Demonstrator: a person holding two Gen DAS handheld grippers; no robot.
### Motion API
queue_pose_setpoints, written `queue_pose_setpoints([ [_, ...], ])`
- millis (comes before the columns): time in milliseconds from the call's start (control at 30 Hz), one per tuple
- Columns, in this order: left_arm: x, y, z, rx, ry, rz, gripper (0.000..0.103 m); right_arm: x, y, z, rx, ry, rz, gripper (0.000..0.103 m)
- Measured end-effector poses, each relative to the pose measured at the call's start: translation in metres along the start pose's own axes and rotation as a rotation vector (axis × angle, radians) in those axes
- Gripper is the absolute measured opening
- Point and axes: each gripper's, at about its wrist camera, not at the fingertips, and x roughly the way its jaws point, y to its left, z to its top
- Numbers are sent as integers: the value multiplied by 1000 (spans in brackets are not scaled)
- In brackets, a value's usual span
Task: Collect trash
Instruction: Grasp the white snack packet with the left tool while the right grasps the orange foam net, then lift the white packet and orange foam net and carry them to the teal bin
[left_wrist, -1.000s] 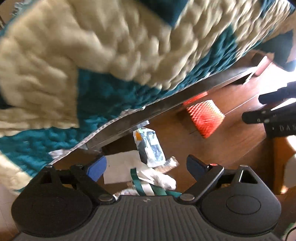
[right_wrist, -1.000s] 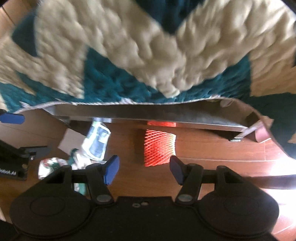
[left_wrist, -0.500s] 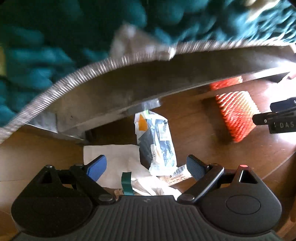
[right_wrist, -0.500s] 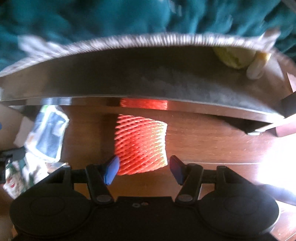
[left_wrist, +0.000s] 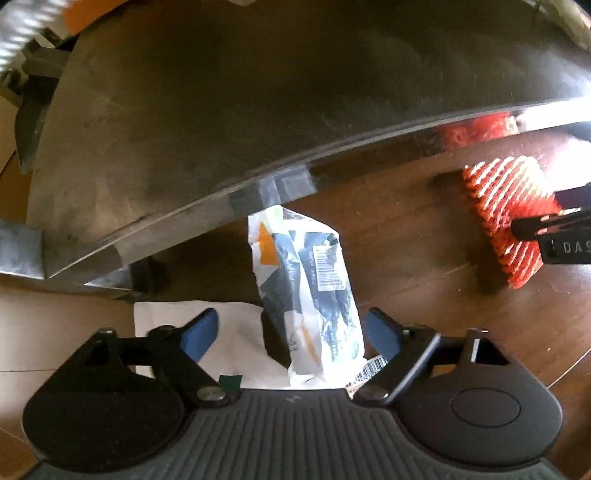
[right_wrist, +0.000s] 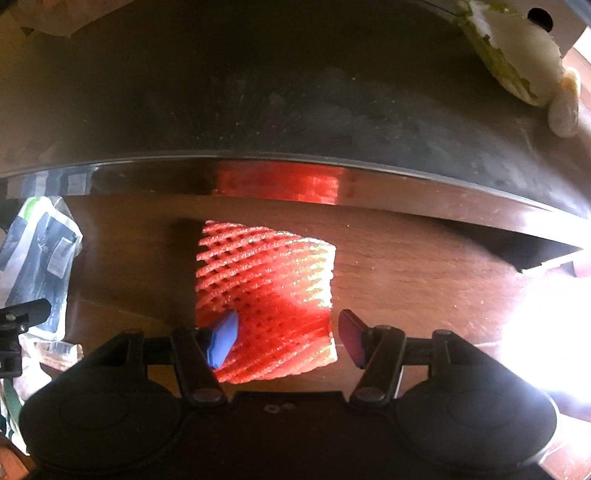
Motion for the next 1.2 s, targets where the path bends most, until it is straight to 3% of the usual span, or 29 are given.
queue_pose_setpoints([
  [67, 5, 0, 0, -4, 15, 2, 63, 1, 2, 0, -7, 0, -4, 60],
  [200, 8, -4, -2, -13, 19, 40, 47, 1, 1, 0, -15, 3, -6, 57],
  [233, 8, -4, -2, -13, 19, 36, 38, 2, 2, 0, -20, 5, -8, 57],
  [367, 6, -8, -2, 4, 14, 57, 15, -3, 11, -1, -64, 4, -13, 45],
  [567, -3, -17, 1, 48, -6, 70, 10, -12, 19, 0, -108, 4, -36, 11],
  [867, -49, -32, 2, 130, -33, 11, 10, -67, 18, -11, -103, -11, -40, 9],
  [1200, -154, -29, 6, 116, -80, -60, 10, -179, 10, -20, -51, -77, -20, 9],
])
